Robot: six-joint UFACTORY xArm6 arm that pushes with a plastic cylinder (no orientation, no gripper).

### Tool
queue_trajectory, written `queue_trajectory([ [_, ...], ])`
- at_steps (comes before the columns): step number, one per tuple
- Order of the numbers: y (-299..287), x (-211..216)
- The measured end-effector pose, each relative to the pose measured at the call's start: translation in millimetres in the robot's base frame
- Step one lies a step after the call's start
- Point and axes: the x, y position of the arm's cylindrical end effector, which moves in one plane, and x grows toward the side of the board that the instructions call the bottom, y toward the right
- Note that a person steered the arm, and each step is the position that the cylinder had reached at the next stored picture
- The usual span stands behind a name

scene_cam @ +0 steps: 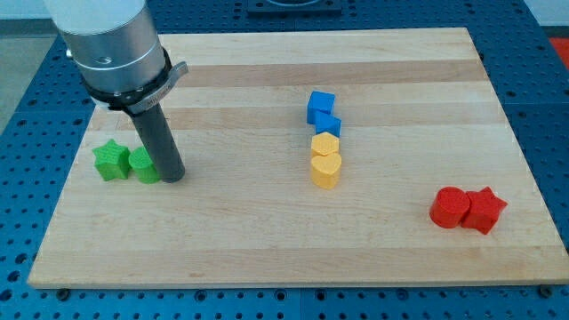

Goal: Place the red blocks at the bottom right side of the heart

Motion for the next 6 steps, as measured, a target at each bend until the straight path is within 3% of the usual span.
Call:
queue_trajectory([
  [1, 0.0, -4.6],
  [3, 83.7, 50.4],
  [5, 83.7, 51.1],
  [6, 141.0, 102.2],
])
